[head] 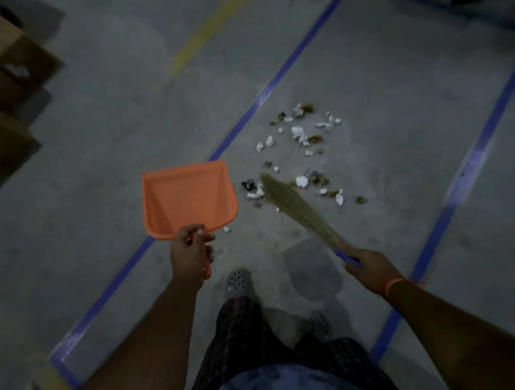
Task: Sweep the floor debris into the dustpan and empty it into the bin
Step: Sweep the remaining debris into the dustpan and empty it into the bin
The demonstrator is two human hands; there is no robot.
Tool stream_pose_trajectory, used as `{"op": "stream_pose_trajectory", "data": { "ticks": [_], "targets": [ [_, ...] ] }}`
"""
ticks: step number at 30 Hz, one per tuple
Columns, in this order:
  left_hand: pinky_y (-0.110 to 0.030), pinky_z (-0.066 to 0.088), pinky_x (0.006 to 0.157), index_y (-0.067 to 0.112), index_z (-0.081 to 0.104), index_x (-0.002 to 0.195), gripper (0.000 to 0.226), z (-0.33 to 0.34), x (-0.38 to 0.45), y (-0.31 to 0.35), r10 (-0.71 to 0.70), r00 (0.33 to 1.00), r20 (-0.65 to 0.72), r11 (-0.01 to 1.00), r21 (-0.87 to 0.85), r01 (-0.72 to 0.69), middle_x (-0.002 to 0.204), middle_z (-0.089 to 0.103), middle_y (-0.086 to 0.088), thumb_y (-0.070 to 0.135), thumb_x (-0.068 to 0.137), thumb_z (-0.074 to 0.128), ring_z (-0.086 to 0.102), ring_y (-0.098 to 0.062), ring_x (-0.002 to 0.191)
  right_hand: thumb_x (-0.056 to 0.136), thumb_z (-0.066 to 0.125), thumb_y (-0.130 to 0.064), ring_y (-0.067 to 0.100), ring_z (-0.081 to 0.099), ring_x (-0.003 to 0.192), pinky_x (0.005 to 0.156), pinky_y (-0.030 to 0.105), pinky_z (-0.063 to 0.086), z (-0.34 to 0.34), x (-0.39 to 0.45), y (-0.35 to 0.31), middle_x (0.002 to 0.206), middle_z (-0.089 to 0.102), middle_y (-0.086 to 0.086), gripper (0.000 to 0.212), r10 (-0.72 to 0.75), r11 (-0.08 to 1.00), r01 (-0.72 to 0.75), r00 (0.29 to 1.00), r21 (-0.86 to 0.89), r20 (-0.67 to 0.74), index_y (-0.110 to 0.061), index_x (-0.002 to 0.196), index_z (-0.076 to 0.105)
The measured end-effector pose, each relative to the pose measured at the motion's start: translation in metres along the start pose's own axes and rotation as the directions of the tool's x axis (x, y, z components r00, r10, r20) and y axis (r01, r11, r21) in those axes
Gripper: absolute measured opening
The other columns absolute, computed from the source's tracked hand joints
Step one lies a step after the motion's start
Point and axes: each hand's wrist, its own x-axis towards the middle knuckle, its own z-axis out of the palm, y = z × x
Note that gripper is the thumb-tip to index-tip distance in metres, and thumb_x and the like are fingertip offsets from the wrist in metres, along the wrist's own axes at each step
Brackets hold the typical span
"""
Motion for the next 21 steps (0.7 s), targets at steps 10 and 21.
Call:
{"op": "stream_pose_trajectory", "data": {
  "ticks": [10,21],
  "targets": [
    [-0.025,0.045,0.045,0.013,0.061,0.107,0.01,-0.051,0.071,-0.041,-0.012,0.996,0.084,0.996,-0.089,0.02,0.087,0.069,-0.014,0.011,0.106,0.051,0.055,-0.015,0.053,0.089,0.059,-0.024,0.035,0.051,0.124,0.099,0.033,0.042,0.14,0.093,-0.101,0.142,0.048,0.016,0.075,-0.016,0.996,0.038,0.967,-0.082,0.256,-0.034,0.152,0.021],
    [-0.027,0.045,0.045,0.013,0.062,0.107,0.011,-0.125,0.09,-0.036,-0.049,0.992,0.119,0.994,-0.095,0.061,0.087,0.069,-0.015,0.009,0.106,0.052,0.054,-0.016,0.053,0.084,0.066,-0.015,0.027,0.054,0.123,0.104,0.034,0.043,0.158,0.113,-0.184,0.147,0.045,0.014,0.074,-0.007,0.999,-0.004,0.963,0.041,0.271,-0.014,0.15,0.032]
  ]
}}
